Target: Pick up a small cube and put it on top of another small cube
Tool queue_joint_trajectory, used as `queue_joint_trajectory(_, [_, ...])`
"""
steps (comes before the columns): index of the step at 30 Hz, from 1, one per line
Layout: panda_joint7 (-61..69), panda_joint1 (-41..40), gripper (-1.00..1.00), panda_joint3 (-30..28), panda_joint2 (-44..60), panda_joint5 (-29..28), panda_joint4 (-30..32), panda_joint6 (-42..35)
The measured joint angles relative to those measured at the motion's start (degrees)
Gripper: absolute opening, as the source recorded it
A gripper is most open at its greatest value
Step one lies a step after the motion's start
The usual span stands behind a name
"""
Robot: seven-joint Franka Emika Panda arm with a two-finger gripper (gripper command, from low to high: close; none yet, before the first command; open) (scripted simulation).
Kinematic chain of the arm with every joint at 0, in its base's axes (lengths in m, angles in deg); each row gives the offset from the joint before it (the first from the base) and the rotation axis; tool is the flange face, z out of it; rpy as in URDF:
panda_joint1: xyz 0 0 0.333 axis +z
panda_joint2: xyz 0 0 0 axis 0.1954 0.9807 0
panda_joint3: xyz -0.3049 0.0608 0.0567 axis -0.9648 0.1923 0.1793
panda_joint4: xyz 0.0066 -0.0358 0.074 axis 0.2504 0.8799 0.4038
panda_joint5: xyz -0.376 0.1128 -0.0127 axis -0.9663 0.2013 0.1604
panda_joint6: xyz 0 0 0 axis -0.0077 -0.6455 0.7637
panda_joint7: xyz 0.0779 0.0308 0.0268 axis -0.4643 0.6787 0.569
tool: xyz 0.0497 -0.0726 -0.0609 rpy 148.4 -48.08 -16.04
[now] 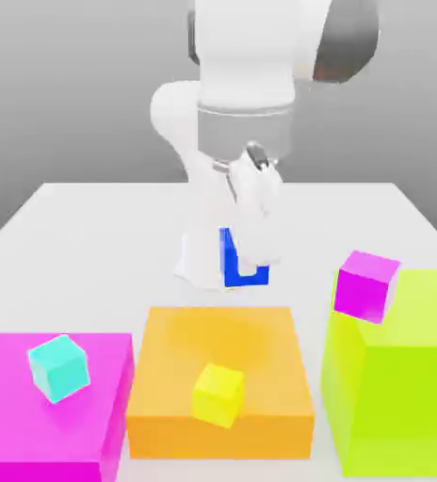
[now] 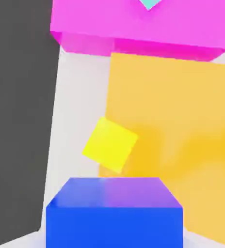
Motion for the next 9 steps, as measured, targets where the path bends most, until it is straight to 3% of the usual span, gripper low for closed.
queue_joint_trajectory(2, [-0.06, 2.97, -1.00, 2.78, -0.41, 0.72, -1.91, -2.36])
queue_joint_trajectory(5, [-0.68, 4.09, -1.00, 4.96, 1.98, 0.54, 0.60, 2.37])
queue_joint_trajectory(6, [-0.84, 4.16, 1.00, 5.31, 2.63, 0.46, 1.44, 3.85])
queue_joint_trajectory(9, [-0.84, 4.16, 1.00, 5.31, 2.63, 0.46, 1.44, 3.85])
